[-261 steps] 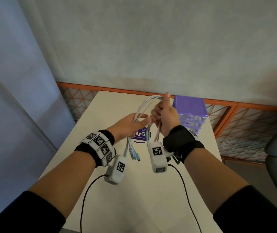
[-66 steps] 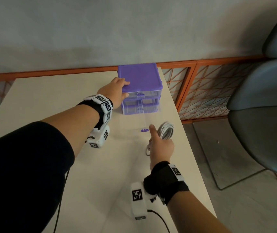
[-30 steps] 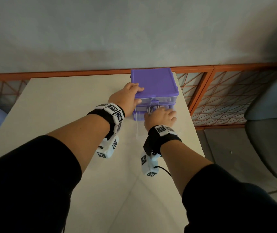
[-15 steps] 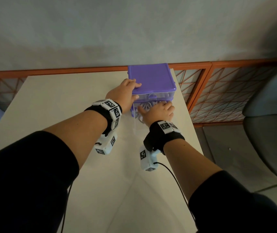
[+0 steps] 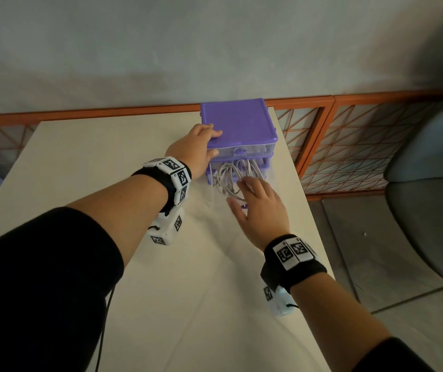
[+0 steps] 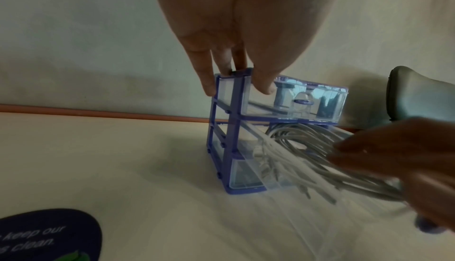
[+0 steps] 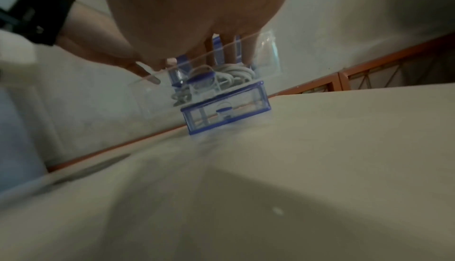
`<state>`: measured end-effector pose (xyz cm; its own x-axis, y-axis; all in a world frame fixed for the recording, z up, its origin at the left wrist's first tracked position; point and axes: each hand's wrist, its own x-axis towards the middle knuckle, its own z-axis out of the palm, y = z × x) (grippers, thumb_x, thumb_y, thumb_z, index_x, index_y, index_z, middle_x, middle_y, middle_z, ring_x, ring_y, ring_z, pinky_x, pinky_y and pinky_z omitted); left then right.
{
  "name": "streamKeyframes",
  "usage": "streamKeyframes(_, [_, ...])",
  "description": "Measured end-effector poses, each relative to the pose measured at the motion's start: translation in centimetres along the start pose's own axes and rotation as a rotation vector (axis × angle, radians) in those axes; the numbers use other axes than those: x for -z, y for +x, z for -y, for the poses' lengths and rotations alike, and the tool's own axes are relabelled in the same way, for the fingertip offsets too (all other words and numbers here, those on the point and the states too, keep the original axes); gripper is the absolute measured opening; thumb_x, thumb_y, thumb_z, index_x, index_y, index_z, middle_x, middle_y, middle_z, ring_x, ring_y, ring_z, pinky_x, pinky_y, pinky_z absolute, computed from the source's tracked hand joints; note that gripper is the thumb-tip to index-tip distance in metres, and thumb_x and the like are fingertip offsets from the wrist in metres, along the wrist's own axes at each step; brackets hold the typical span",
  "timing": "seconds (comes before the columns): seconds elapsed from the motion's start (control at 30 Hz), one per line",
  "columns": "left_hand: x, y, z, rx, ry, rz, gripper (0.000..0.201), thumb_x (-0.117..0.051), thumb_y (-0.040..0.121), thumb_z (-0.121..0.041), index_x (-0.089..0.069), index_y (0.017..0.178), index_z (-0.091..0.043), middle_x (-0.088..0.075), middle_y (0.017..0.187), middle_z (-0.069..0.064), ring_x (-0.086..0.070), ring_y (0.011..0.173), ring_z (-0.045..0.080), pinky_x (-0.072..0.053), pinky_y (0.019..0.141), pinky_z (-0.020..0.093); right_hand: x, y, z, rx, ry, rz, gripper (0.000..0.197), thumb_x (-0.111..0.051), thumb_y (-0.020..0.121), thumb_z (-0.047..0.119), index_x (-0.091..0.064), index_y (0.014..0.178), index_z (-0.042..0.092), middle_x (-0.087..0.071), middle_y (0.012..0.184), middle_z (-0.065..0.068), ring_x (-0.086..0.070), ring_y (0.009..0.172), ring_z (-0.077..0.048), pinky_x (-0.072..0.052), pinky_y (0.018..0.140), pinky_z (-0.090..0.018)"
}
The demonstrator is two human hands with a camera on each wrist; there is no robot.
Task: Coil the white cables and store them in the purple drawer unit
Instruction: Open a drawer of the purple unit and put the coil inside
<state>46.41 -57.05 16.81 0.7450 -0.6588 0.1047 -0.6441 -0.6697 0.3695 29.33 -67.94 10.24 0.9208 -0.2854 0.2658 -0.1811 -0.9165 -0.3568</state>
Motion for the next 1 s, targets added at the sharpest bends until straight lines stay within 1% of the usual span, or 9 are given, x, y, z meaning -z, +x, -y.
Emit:
streamKeyframes(0.13, [0.2,0.0,0.1,-0.009,-0.007,-0.001,0.044,-0.051,0.095,-0.023,-0.043,0.139,-0.024,-0.033,0.152,-0.004,-0.043,0.133,0.015,-0.044,0.096,0.033,-0.4,-0.8,-1.1,0.075,-0.093,0.05,0.057,-0.038,0.094,0.055,-0.056,0.132,0.017,-0.054,0.138,0.003,-0.046,0.131,-0.022,-0.032,0.113,-0.037])
streamKeyframes(0.23, [0.0,0.0,0.1,-0.019,-0.007,-0.011,0.044,-0.051,0.095,-0.021,-0.043,0.139,-0.022,-0.033,0.152,-0.004,-0.041,0.135,0.015,-0.043,0.095,0.032,-0.6,0.0,-1.3,0.122,-0.069,-0.006,0.052,-0.041,0.092,0.052,-0.066,0.118,0.014,-0.065,0.124,0.001,-0.055,0.121,-0.024,-0.047,0.099,-0.036])
streamKeyframes(0.33, [-0.1,0.0,0.1,-0.028,0.002,-0.017,0.044,-0.049,0.096,-0.02,-0.042,0.139,-0.021,-0.032,0.152,-0.003,-0.039,0.136,0.015,-0.043,0.094,0.032,-0.4,1.8,-1.6,0.158,-0.028,-0.015,0.053,-0.041,0.089,0.054,-0.07,0.11,0.014,-0.069,0.116,0.001,-0.059,0.113,-0.022,-0.053,0.086,-0.035])
streamKeyframes(0.5, [-0.1,0.1,0.4,-0.034,0.001,-0.023,0.043,-0.05,0.095,-0.021,-0.043,0.138,-0.022,-0.033,0.152,-0.004,-0.043,0.133,0.016,-0.046,0.095,0.036,-0.1,5.2,-2.4,0.156,-0.044,0.098,0.058,-0.038,0.087,0.057,-0.068,0.115,0.016,-0.067,0.121,0.002,-0.055,0.117,-0.025,-0.047,0.095,-0.04])
streamKeyframes(0.63, [-0.5,0.0,0.5,-0.052,-0.011,-0.043,0.044,-0.05,0.096,-0.019,-0.042,0.139,-0.019,-0.032,0.153,-0.001,-0.038,0.137,0.017,-0.044,0.098,0.036,-0.1,6.1,-1.9,0.112,-0.158,-0.01,0.044,-0.05,0.085,0.058,-0.069,0.104,0.023,-0.067,0.114,0.007,-0.05,0.106,-0.028,-0.029,0.087,-0.036])
streamKeyframes(0.77, [-1.1,-0.5,0.8,-0.056,-0.036,-0.04,0.048,-0.047,0.097,-0.022,-0.036,0.144,-0.021,-0.024,0.157,-0.002,-0.026,0.144,0.016,-0.037,0.108,0.036,0.0,4.6,-2.6,0.022,-0.072,-0.201,0.034,-0.069,0.076,0.048,-0.062,0.093,0.019,-0.057,0.108,-0.004,-0.046,0.099,-0.029,-0.034,0.085,-0.037])
streamKeyframes(0.9, [-2.2,-1.5,-0.2,0.038,-0.199,-0.031,0.074,-0.053,0.093,-0.034,-0.012,0.152,-0.016,-0.001,0.162,0.003,-0.006,0.148,0.014,-0.016,0.114,0.023,0.1,3.7,-3.8,-0.15,0.064,-0.269,0.047,-0.068,0.07,0.037,-0.053,0.105,0.01,-0.051,0.111,-0.011,-0.039,0.101,-0.025,-0.037,0.09,-0.037])
streamKeyframes(0.97, [-3.4,-1.8,-0.2,0.168,-0.379,-0.016,0.101,-0.065,0.084,-0.041,0.003,0.152,-0.011,0.006,0.162,0.007,-0.001,0.148,0.016,-0.009,0.111,0.019,0.2,4.2,-4.6,-0.211,0.215,-0.214,0.061,-0.07,0.069,0.027,-0.046,0.121,0.004,-0.047,0.123,-0.013,-0.041,0.113,-0.027,-0.041,0.1,-0.044])
streamKeyframes(1.0, [-3.8,-2.0,-0.1,0.219,-0.479,0.003,0.113,-0.072,0.077,-0.045,0.005,0.152,-0.012,0.0,0.162,0.008,-0.006,0.148,0.016,-0.01,0.113,0.022,0.4,4.5,-4.8,-0.256,0.346,-0.154,0.072,-0.071,0.07,0.023,-0.038,0.132,0.004,-0.042,0.132,-0.013,-0.041,0.122,-0.027,-0.04,0.105,-0.045])
